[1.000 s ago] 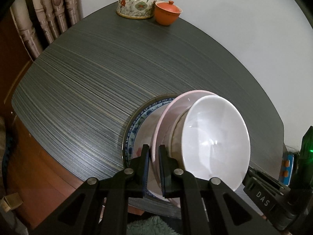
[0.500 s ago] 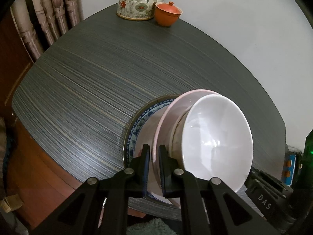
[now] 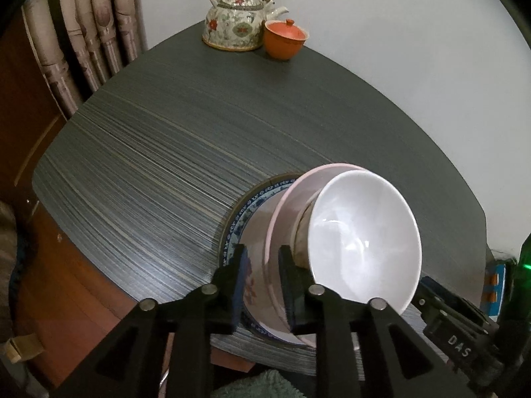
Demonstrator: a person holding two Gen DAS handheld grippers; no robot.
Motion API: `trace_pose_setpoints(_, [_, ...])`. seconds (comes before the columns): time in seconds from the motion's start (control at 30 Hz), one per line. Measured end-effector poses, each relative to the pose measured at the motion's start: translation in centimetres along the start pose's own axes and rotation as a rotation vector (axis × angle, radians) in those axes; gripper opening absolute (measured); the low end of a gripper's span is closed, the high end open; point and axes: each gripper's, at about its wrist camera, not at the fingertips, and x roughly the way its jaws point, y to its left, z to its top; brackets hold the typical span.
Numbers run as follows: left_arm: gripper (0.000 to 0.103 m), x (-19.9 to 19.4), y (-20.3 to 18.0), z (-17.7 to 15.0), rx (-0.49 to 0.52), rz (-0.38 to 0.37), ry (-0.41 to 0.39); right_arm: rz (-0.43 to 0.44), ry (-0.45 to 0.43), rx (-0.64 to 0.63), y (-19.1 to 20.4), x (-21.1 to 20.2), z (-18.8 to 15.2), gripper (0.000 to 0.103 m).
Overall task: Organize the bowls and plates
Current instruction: 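Open the left tool and withdraw from the stacked dishes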
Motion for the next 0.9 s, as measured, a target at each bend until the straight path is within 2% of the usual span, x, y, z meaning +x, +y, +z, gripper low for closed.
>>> trace_pose_setpoints(0.03, [0.028,-0.4,0.0,-0.1,0.002,0.0,-0.01,0.001,-0.011,0.004,-0.2,-0.3,-0.1,0.057])
trace_pose_setpoints(0.1, [0.037,-1.2,0.0,-0.3,0.007,0.002,-0.035,0.013,-0.04,0.025,-0.7,-1.1,-0.3,0.06])
trace_pose_setpoints(0.33, [0.04,-4.5,0.1,-2.2,0.006,0.014,-0.116,0.039,-0.113,0.057,-2.3,-3.0,-1.4,0.068])
trace_pose_setpoints(0.47, [0.045,-6.3,-0.9,-3.6,0.038,0.095,-0.212,0.023,-0.18,0.022,-2.3,-3.9,-2.7,0.073])
trace_pose_setpoints(0.6, [0.051,-7.4,-2.3,-5.3,0.096,0.153,-0.303,-0.031,-0.311,-0.041,-1.5,-5.2,-4.3,0.078])
trace_pose_setpoints(0.8, [0.057,-7.6,-4.4,-8.2,0.158,0.186,-0.346,-0.013,-0.367,-0.122,-0.1,-5.8,-7.1,0.089])
trace_pose_setpoints(0.9, [0.058,-6.8,-4.7,-9.0,0.163,0.188,-0.338,-0.036,-0.384,-0.164,0.5,-5.7,-8.4,0.094])
